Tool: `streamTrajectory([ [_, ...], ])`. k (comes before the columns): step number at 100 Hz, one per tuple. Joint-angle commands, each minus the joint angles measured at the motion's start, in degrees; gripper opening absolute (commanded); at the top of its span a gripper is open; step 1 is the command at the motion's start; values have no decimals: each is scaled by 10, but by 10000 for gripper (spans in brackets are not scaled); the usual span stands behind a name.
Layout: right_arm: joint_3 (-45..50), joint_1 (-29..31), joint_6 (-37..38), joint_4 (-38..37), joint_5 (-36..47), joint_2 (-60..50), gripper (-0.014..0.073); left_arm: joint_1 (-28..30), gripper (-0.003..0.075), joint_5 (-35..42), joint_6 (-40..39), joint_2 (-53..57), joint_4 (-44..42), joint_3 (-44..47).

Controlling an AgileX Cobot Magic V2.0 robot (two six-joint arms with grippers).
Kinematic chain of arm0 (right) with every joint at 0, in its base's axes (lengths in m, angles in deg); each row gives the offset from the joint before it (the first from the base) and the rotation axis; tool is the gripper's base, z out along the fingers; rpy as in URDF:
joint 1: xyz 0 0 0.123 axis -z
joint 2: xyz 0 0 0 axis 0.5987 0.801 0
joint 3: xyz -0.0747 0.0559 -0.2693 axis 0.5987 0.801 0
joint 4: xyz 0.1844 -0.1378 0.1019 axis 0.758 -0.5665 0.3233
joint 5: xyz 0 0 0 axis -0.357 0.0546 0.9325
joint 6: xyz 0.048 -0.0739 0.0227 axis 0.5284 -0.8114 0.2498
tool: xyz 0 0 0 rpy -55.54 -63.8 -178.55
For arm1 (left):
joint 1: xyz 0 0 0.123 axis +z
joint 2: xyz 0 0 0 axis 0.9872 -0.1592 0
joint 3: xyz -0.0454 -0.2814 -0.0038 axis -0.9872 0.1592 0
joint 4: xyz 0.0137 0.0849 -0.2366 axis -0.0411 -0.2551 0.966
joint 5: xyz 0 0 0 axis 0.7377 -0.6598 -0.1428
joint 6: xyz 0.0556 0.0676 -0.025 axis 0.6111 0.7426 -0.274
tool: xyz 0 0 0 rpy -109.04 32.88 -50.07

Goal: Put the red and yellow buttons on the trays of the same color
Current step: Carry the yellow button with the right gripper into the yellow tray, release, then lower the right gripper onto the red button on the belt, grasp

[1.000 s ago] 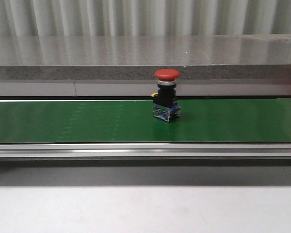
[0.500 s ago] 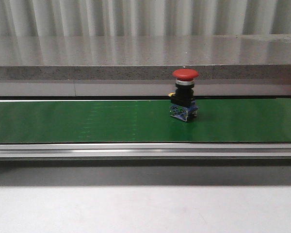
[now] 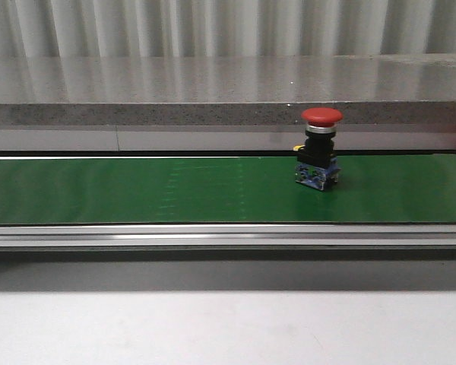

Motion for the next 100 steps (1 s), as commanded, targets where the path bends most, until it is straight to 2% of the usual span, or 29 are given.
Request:
streamTrajectory([
  [1, -17, -22, 0, 11, 9, -44, 477, -5, -20, 38, 0, -5, 9, -15],
  [26, -18, -136, 0, 16, 0, -66, 482, -5, -20, 38, 0, -5, 9, -15],
  [38, -18, -193, 0, 16, -3, -63, 573, -5, -20, 38, 0, -5, 9, -15],
  [45, -19, -221, -5, 16, -7, -60, 596, -5, -20, 38, 0, -5, 9, -15],
  [59, -45, -259, -70, 18, -69, -31, 594, -5, -20, 38, 0, -5, 9, -15],
  [72, -84, -283, -180, 46, -148, 9, 594, -5, -20, 38, 0, -5, 9, -15],
  [85, -110, -287, -239, 102, -161, 50, 594, -5, -20, 38, 0, -5, 9, -15],
  [100, -118, -287, -272, 122, -155, 88, 593, -5, -20, 38, 0, -5, 9, -15],
])
